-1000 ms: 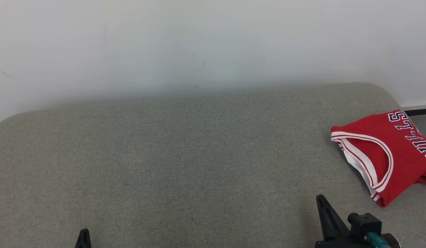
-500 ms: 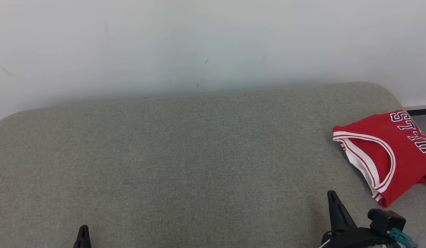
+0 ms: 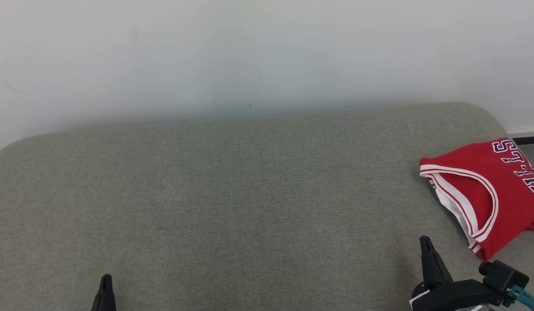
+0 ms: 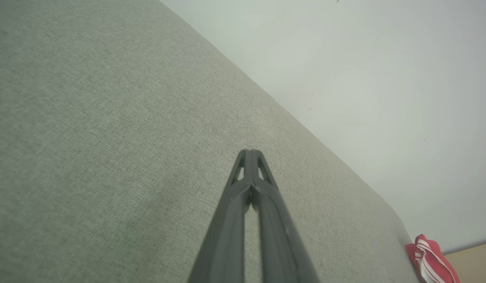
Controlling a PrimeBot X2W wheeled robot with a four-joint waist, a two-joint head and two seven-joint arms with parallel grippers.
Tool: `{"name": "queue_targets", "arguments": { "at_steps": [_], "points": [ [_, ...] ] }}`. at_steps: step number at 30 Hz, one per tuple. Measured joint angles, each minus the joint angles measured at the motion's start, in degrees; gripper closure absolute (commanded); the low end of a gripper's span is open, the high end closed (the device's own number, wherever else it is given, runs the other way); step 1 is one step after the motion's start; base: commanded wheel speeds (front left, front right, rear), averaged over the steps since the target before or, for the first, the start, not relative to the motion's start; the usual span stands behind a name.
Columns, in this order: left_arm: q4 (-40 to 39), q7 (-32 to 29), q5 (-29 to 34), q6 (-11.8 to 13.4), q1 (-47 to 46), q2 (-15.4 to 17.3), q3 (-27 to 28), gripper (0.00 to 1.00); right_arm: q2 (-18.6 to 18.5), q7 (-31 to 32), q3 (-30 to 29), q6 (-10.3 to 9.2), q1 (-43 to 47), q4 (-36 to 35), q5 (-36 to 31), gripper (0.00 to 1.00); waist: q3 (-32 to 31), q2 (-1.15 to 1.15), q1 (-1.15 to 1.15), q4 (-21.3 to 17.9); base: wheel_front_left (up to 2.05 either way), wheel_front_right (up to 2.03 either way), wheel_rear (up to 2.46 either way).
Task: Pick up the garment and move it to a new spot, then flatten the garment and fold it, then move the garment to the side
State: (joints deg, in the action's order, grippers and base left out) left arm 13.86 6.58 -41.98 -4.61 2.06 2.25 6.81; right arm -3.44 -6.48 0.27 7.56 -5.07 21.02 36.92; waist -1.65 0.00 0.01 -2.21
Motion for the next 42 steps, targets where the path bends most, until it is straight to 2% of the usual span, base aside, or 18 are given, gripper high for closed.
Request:
{"name": "queue_targets", "arguments": {
  "at_steps": [20, 42],
  "points": [
    [0.04, -3.65, -14.49, -0.96, -2.36, 0.14, -0.08, 1.00, 0.21, 3.76, -1.97, 0.00, -0.26, -1.99, 15.93, 1.00, 0.39, 0.00, 0.00, 0.47, 0.00, 0.00, 0.00],
    [0.08, -7.10, -27.30, -1.53, -4.38, 0.25, -0.14, 1.00, 0.32, 7.08, -3.74, 0.00, -0.56, -3.79, 30.29, 1.00, 0.82, 0.00, 0.00, 0.99, 0.00, 0.00, 0.00]
  ]
}}
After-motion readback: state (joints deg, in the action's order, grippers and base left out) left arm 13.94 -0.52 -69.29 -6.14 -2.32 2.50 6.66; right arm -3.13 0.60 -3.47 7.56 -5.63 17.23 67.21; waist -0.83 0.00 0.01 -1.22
